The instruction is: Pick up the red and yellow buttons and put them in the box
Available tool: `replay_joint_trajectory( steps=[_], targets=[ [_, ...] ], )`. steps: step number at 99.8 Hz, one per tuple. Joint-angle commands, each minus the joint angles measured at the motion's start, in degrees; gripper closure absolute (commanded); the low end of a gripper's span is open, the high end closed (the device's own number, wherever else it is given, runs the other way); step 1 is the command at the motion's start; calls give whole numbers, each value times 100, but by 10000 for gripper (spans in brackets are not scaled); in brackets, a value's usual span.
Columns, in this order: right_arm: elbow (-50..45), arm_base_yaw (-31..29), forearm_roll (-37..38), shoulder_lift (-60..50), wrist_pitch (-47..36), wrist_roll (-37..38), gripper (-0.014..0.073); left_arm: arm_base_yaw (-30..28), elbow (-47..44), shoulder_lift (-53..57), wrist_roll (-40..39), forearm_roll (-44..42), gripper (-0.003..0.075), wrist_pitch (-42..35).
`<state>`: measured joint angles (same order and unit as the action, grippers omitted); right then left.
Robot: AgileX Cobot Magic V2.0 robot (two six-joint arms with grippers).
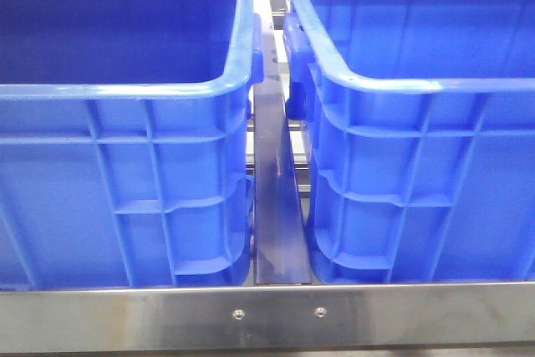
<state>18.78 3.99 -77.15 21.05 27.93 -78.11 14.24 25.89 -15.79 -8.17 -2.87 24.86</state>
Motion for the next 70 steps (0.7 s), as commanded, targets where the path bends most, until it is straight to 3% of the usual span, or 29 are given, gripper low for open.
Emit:
replay_joint_trajectory(
  steps=[1, 70],
  targets=[
    [-19, 2, -200, -356, -159, -85, 695, -1, 42, 155, -56, 56, 741, -523],
    [-95, 2, -200, -696, -144, -85, 695, -1, -63, 303, -56, 5, 741, -376]
  ],
)
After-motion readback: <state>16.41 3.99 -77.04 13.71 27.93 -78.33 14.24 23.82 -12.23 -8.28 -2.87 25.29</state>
